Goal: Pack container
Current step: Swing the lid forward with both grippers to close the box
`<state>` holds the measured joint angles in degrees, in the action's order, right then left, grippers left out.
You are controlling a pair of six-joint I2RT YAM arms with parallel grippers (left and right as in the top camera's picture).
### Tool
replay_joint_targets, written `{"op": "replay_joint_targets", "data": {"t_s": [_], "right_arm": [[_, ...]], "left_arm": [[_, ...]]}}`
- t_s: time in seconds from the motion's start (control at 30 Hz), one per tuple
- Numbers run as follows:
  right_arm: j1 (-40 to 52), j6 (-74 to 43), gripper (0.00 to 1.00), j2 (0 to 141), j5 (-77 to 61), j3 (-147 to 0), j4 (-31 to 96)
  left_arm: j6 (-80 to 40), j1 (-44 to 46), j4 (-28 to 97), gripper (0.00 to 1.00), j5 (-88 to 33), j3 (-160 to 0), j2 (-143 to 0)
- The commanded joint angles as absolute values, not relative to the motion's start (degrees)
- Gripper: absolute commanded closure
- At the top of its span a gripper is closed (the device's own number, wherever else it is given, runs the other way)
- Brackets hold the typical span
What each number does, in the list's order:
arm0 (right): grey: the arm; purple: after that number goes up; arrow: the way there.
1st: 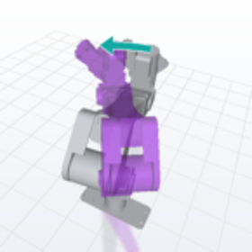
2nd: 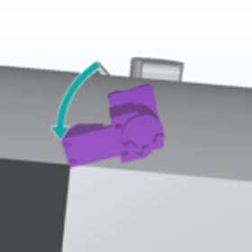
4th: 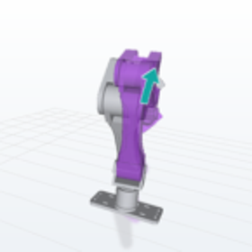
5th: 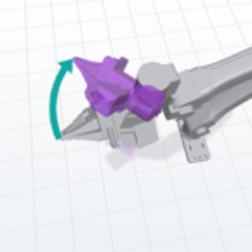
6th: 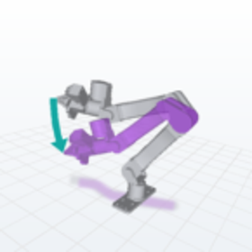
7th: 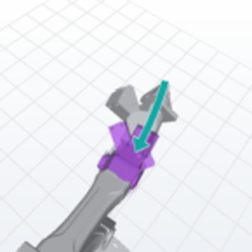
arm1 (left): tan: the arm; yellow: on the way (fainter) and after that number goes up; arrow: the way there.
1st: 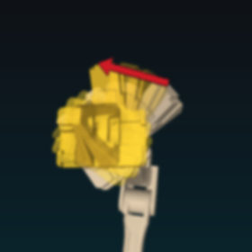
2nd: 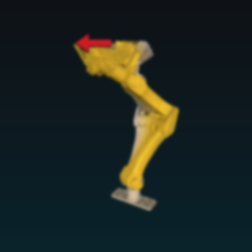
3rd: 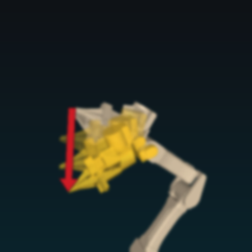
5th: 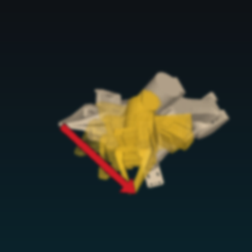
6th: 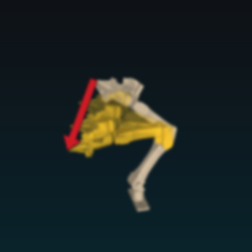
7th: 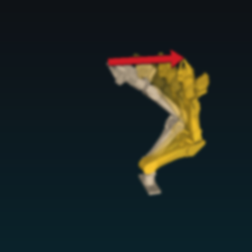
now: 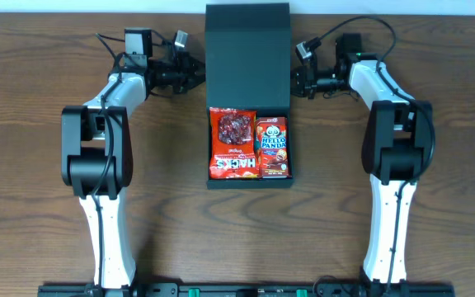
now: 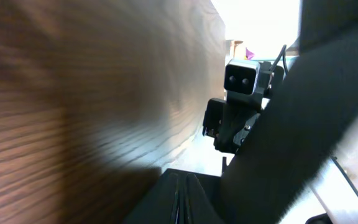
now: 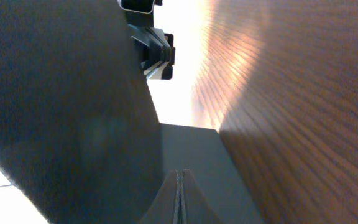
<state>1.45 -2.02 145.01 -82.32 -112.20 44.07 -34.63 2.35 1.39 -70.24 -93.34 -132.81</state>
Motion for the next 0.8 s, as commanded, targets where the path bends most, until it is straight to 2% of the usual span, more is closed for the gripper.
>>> {"op": "replay_joint_targets", "data": {"t_s": [0.0,0.37,0.57,0.77], "right_arm": [[1.6,-0.5,0.99,138.3,-85.5,-112.4,44.2],[1.6,-0.5,0.98,129.8,-85.5,-112.4,46.1],[1.6,-0.6,0.98,128.1,-84.1,-112.4,46.2],[1.6,2.0,0.98,127.6,-84.1,-112.4,52.4]], "left_arm": [[-31.8,2.6,1.1,0.94,-72.0,-93.6,-127.1],[-27.8,2.8,3.6,0.94,-75.0,-93.5,-119.3],[-23.9,2.8,9.1,0.94,-73.5,-93.6,-117.5],[-15.5,4.2,19.9,0.94,-73.5,-93.6,-117.4]]}}
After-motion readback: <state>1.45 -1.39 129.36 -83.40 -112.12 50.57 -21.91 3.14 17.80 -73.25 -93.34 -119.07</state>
